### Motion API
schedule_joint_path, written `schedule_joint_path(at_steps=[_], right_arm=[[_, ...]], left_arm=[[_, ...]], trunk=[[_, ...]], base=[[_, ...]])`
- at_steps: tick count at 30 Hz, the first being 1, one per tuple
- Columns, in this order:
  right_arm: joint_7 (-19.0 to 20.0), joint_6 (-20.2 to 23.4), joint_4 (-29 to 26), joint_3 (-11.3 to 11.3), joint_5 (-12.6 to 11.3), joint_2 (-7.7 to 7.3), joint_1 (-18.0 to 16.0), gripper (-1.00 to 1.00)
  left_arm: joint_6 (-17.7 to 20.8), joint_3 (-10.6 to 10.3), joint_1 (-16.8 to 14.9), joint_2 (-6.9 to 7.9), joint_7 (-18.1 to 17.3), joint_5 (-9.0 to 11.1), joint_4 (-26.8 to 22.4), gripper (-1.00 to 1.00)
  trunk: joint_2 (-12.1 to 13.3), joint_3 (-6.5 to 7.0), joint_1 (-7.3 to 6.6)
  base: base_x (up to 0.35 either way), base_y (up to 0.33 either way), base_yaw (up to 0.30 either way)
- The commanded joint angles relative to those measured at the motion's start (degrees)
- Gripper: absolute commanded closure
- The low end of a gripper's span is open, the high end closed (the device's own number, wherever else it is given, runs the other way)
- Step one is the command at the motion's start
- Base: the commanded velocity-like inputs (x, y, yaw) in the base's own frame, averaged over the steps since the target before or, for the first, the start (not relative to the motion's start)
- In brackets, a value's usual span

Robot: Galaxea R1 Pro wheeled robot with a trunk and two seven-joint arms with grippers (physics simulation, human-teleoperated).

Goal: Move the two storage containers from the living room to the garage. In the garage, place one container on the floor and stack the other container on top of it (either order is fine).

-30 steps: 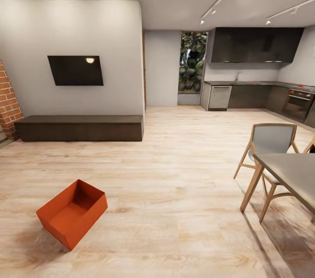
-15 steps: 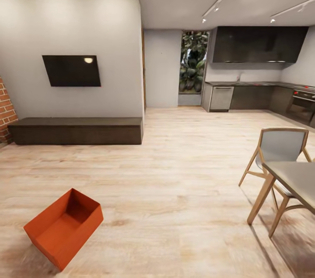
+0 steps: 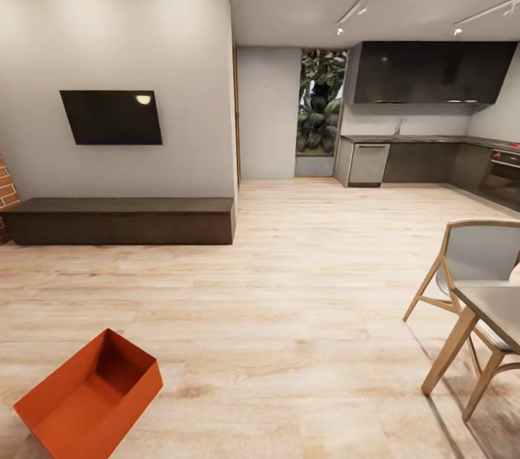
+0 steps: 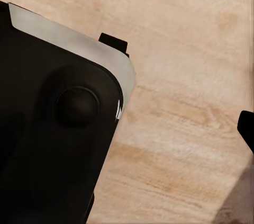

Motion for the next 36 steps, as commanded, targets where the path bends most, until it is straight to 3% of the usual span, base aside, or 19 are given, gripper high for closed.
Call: schedule_joint_path(at_steps=[1, 36], right_arm=[[0.18, -0.35, 0.18, 0.47, -0.59, 0.02, -0.06, -1.0], [0.18, -0.39, 0.17, 0.47, -0.59, 0.02, -0.06, -1.0]], left_arm=[[-0.02, 0.32, -0.02, -0.01, 0.01, 0.14, -0.02, -1.0], [-0.07, 0.32, -0.02, -0.01, 0.04, 0.14, -0.02, -1.0]], trunk=[[-0.02, -0.06, 0.03], [-0.02, -0.06, 0.03]], base=[[0.323, 0.0, 0.0], [0.323, 0.0, 0.009]])
